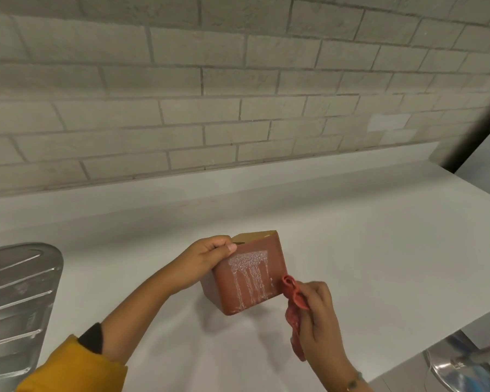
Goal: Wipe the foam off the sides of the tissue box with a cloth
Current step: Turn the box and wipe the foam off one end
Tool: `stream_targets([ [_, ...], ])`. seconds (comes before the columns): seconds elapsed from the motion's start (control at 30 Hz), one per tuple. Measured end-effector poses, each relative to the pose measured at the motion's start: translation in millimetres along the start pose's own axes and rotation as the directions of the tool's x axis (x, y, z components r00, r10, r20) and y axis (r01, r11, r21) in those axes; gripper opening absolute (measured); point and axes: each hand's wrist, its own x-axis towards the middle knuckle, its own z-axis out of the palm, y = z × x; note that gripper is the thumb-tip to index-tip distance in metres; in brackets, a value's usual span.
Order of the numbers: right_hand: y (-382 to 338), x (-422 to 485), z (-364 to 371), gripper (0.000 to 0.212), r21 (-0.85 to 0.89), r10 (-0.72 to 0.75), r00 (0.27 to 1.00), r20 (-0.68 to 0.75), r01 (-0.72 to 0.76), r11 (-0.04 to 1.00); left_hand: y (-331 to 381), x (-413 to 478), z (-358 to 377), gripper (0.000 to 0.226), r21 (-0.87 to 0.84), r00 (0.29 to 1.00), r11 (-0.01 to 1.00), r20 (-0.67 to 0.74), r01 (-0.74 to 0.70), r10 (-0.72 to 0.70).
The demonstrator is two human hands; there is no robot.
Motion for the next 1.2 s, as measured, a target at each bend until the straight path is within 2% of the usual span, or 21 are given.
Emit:
stream_targets([
  [0.1,-5.7,4.9,-2.7,0.038,-0.004,-0.043,0.999,-0.032,0.043,0.999,-2.2,2.3,-0.2,0.035,-0.002,1.0,1.0,0.018,0.007,-0.007],
  [0.2,-18.4,31.3,0.4,0.043,0.006,-0.032,0.992,-0.119,0.033,0.999,-4.2,1.8,1.3,0.037,0.0,1.0,1.0,0.016,0.003,-0.003],
  [0.33,-29.4,57.7,11.0,0.049,-0.065,-0.005,0.99,-0.14,-0.004,0.998,-4.0,0.7,1.4,0.038,0.0,1.0,1.0,0.011,-0.004,0.004],
  [0.47,-25.2,53.3,19.9,0.043,-0.139,-0.077,0.996,-0.046,0.07,0.988,-4.6,2.2,-3.1,0.033,0.001,1.0,1.0,-0.026,-0.003,0.003],
  [0.6,-19.5,30.2,8.1,0.043,-0.265,-0.21,0.969,0.131,0.239,0.934,-4.3,4.9,-4.7,0.034,0.004,1.0,1.0,-0.016,0.012,-0.012],
  [0.7,-12.4,23.2,-1.9,0.043,-0.29,-0.206,0.962,0.181,0.252,0.923,-4.7,5.7,-3.0,0.036,0.0,1.0,1.0,0.007,0.023,-0.023],
  [0.8,-15.2,34.0,4.2,0.042,-0.292,-0.147,0.988,0.034,0.151,0.945,-4.7,3.6,-0.2,0.039,-0.001,1.0,1.0,0.012,0.02,-0.02],
  [0.9,-28.1,49.4,22.0,0.041,-0.187,-0.015,0.993,-0.114,-0.007,0.982,-4.1,1.1,-0.4,0.037,0.003,1.0,1.0,0.01,0.011,-0.011],
  [0.97,-36.7,53.8,29.8,0.042,-0.259,-0.061,0.99,-0.131,0.025,0.966,-3.3,1.9,-1.6,0.034,-0.005,1.0,1.0,0.004,0.005,-0.005],
  [1.13,-41.0,34.0,29.1,0.037,-0.388,-0.212,0.975,0.061,0.219,0.895,-6.0,4.2,-2.4,0.032,-0.022,1.0,1.0,-0.011,0.006,-0.006],
  [1.2,-34.7,21.9,19.9,0.037,-0.404,-0.219,0.969,0.119,0.248,0.88,-6.0,4.2,-0.9,0.034,-0.021,1.0,1.0,-0.005,0.008,-0.009],
])
